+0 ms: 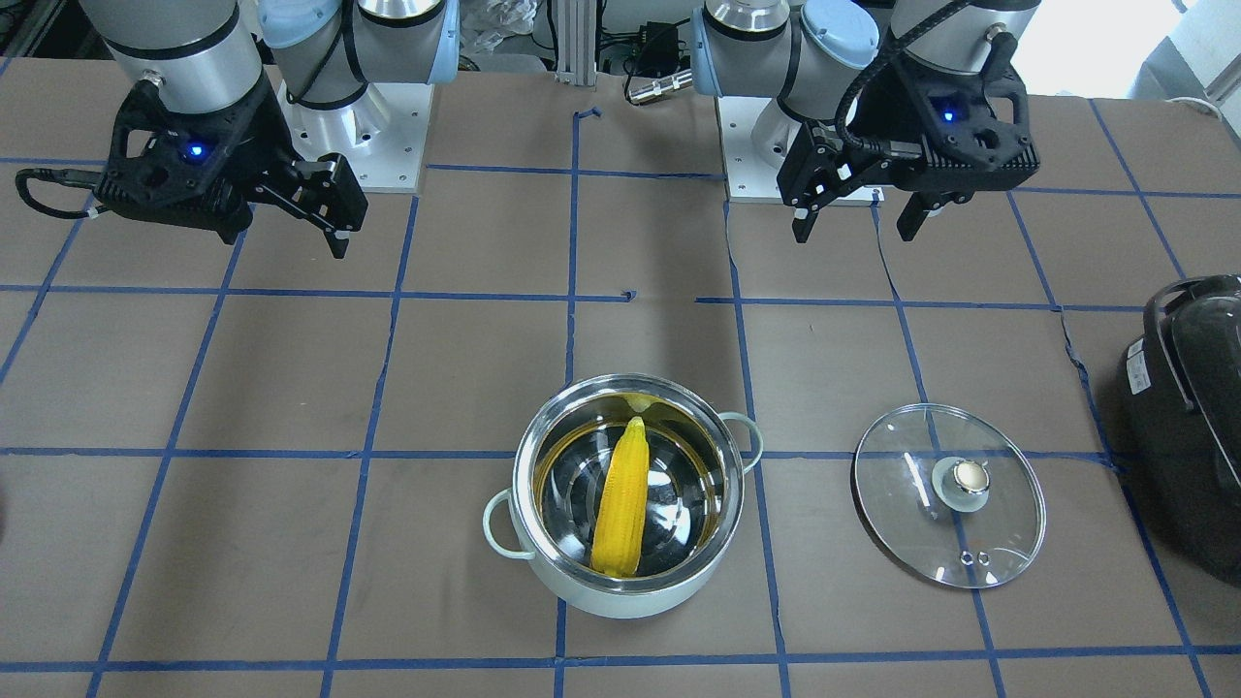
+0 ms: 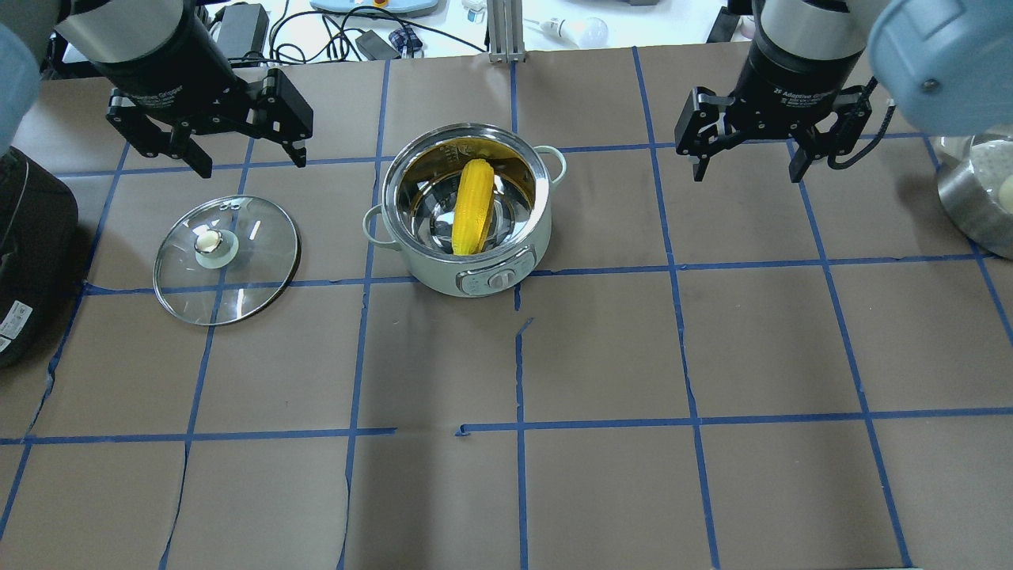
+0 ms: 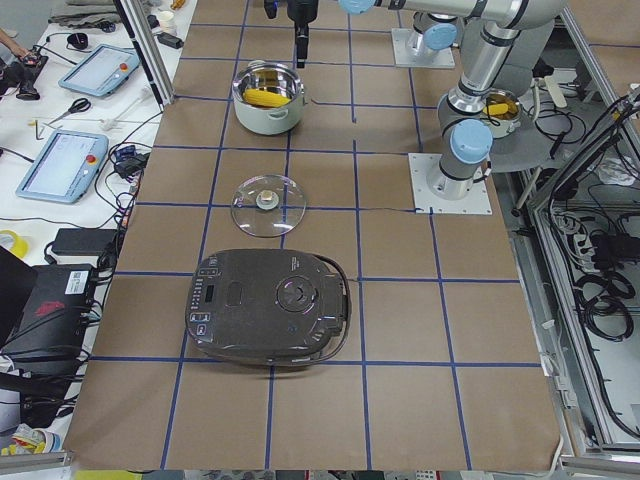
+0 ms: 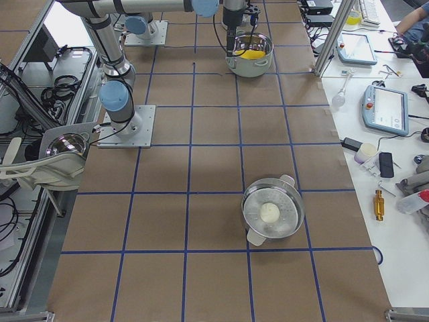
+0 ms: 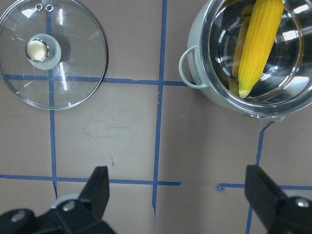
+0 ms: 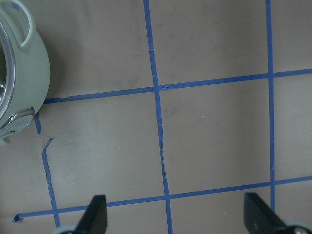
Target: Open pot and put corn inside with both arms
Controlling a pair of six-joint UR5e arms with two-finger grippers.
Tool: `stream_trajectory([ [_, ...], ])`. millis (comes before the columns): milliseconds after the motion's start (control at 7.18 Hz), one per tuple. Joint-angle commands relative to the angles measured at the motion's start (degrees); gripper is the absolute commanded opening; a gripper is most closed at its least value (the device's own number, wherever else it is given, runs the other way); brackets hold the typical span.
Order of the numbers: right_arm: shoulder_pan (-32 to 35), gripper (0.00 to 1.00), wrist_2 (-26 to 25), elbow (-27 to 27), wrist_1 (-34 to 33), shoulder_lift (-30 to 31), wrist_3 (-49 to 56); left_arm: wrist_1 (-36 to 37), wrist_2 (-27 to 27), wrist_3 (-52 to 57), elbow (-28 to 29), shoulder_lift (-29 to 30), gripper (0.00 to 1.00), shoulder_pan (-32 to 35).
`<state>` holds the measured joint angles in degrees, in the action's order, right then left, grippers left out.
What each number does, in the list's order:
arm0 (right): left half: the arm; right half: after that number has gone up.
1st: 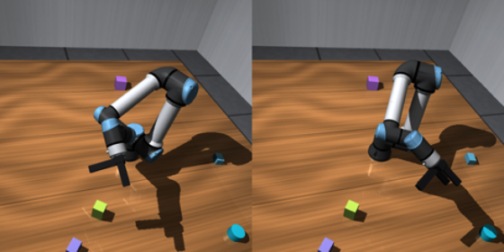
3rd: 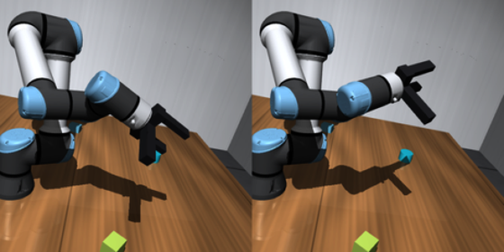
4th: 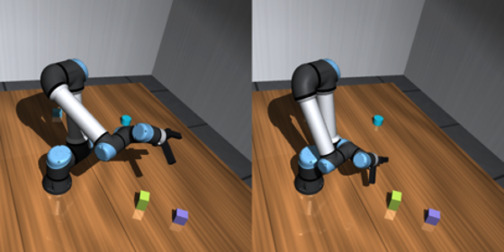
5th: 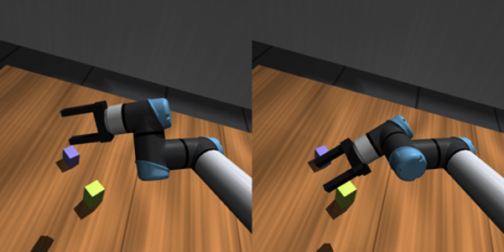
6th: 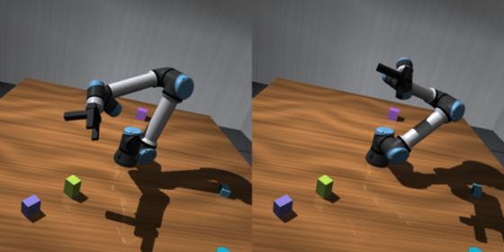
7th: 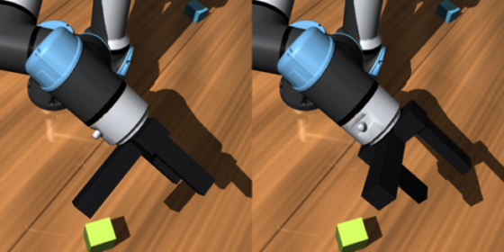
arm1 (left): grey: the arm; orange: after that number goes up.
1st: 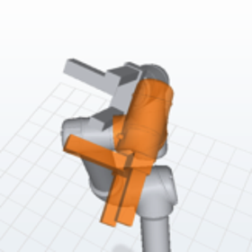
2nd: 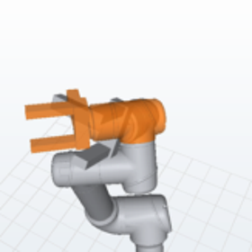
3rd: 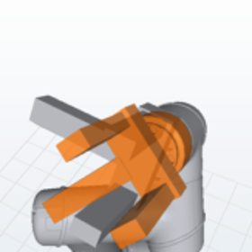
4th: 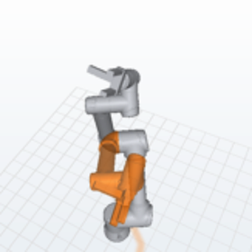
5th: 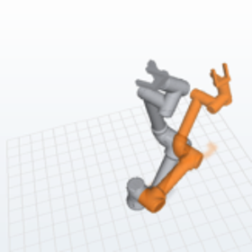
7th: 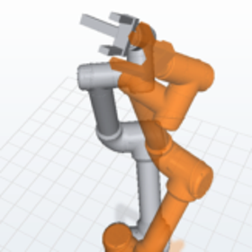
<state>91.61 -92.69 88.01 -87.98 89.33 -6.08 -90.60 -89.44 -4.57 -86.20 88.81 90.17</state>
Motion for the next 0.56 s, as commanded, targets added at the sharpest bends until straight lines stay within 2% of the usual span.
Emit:
stream_trajectory([
  [0, -1.52, 1.00, -0.03, 0.06, 0.35, 0.40, 5.98, 2.34, -0.12, 0.43, -0.98, -0.04, 0.98, 0.00],
  [418, -1.44, 1.00, 0.06, 0.06, 1.58, 1.02, 5.73, 3.06, -0.03, 0.96, -1.51, -0.21, 0.98, 0.00],
])
